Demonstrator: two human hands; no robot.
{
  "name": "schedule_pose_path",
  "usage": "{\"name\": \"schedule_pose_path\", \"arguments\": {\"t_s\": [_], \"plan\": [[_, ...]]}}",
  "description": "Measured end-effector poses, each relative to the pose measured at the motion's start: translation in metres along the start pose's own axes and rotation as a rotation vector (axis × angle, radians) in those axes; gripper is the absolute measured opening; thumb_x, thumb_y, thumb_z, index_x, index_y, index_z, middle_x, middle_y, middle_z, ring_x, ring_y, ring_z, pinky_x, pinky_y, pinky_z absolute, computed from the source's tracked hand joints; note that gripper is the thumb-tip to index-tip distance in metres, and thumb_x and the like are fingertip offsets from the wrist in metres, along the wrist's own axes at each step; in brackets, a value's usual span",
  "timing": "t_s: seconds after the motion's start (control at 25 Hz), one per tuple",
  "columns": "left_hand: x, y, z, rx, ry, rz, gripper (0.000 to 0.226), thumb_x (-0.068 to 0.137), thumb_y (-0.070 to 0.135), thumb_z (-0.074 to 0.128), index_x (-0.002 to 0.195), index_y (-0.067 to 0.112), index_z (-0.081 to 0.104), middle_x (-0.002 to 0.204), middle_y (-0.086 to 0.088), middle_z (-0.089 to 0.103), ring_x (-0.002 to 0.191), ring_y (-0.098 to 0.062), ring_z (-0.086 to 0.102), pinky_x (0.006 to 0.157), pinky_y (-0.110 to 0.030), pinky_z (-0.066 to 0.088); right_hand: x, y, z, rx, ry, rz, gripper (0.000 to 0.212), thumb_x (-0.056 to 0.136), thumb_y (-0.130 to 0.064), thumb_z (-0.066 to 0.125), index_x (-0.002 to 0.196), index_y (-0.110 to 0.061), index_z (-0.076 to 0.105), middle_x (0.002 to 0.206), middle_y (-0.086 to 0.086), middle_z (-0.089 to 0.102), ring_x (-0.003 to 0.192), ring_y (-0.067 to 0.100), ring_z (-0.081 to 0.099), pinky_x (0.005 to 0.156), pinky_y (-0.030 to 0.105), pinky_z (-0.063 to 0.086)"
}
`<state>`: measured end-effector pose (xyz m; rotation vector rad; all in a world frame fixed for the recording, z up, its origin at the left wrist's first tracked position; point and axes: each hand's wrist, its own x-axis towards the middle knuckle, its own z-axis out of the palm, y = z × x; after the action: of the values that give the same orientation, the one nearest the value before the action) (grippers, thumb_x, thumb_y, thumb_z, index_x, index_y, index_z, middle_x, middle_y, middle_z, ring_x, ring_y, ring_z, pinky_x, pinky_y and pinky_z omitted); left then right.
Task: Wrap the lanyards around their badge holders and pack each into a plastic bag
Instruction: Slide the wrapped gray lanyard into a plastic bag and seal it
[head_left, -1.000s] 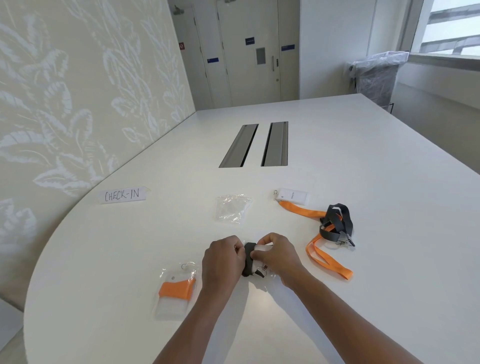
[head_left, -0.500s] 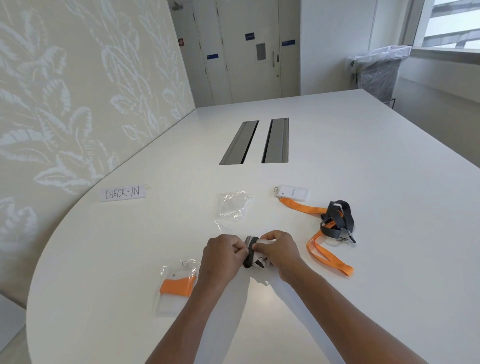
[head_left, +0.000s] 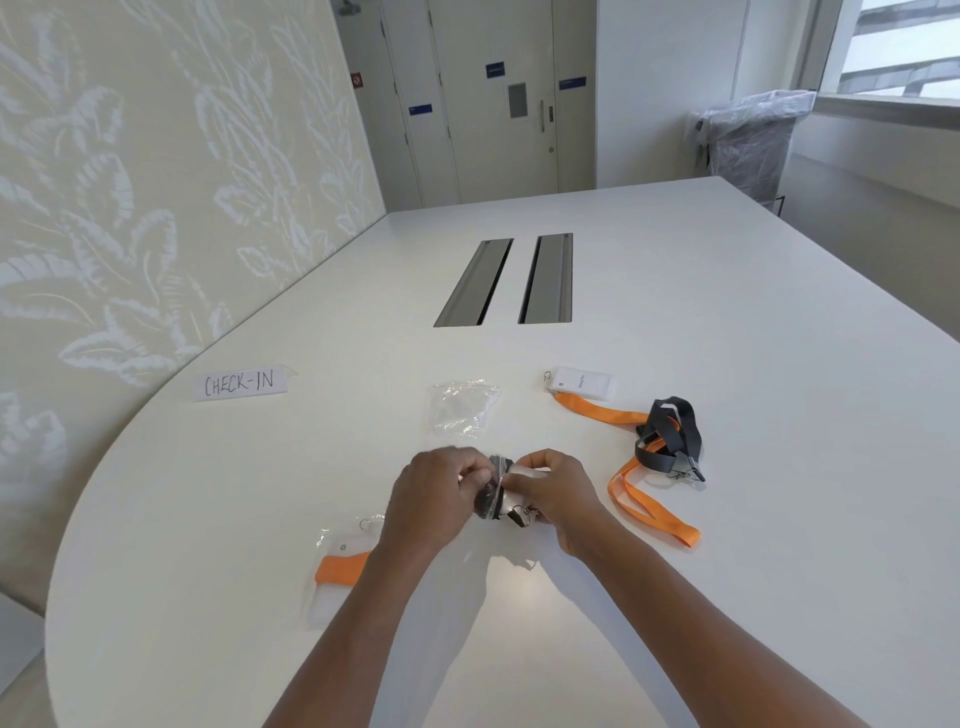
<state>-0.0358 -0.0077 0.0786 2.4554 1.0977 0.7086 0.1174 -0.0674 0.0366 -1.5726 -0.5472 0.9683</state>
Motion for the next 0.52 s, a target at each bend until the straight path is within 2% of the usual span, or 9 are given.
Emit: {"name": "schedule_pose_path", "arguments": {"t_s": [0.08, 0.12, 0.24, 0.36, 0.52], "plan": [[0.006, -0.002, -0.006, 0.119, 0.141, 0.126, 0.013, 0.093, 0.023, 0.068, 0.101, 0.031, 0.074, 0.090, 0.012, 0.070, 0.088, -0.014, 0.060, 0.077, -0.034, 0.049, -0.001, -0.004, 0.000, -0.028, -0.033, -0.018, 0.024, 0.072, -0.014, 0.086, 0.087, -0.016, 0.067, 0.082, 0.008, 0.069, 0.059, 0.019, 0.066, 0.055, 0.032, 0.057], [0.011, -0.003, -0.008, 0.147, 0.144, 0.148, 0.015, 0.094, 0.024, 0.068, 0.107, 0.029, 0.074, 0.096, 0.012, 0.071, 0.097, -0.015, 0.057, 0.084, -0.035, 0.046, -0.002, -0.006, -0.001, -0.055, -0.051, -0.031, 0.024, 0.072, -0.015, 0.086, 0.087, -0.017, 0.067, 0.082, 0.007, 0.070, 0.059, 0.017, 0.065, 0.054, 0.030, 0.055], [0.024, -0.008, -0.014, 0.223, -0.093, 0.039, 0.013, 0.096, 0.036, 0.064, 0.103, 0.033, 0.074, 0.098, 0.016, 0.071, 0.113, -0.011, 0.050, 0.097, -0.035, 0.034, -0.005, -0.010, -0.002, -0.171, -0.114, -0.103, 0.025, 0.071, -0.018, 0.085, 0.087, -0.021, 0.066, 0.077, 0.004, 0.070, 0.056, 0.013, 0.061, 0.050, 0.027, 0.050], [0.032, -0.016, -0.019, 0.021, -0.377, -0.111, 0.012, 0.095, 0.037, 0.066, 0.094, 0.030, 0.076, 0.095, 0.014, 0.074, 0.104, -0.012, 0.063, 0.102, -0.044, 0.045, -0.009, -0.015, -0.003, -0.327, -0.156, -0.196, 0.024, 0.071, -0.019, 0.083, 0.086, -0.025, 0.065, 0.080, 0.003, 0.067, 0.059, 0.015, 0.057, 0.050, 0.027, 0.049], [0.031, -0.020, -0.019, -0.184, -0.489, -0.143, 0.008, 0.091, 0.034, 0.073, 0.093, 0.027, 0.077, 0.095, 0.006, 0.077, 0.099, -0.016, 0.070, 0.099, -0.044, 0.053, -0.011, -0.021, -0.008, -0.538, -0.221, -0.292, 0.025, 0.074, -0.020, 0.078, 0.092, -0.025, 0.061, 0.082, 0.000, 0.062, 0.058, 0.010, 0.052, 0.040, 0.016, 0.040]]}}
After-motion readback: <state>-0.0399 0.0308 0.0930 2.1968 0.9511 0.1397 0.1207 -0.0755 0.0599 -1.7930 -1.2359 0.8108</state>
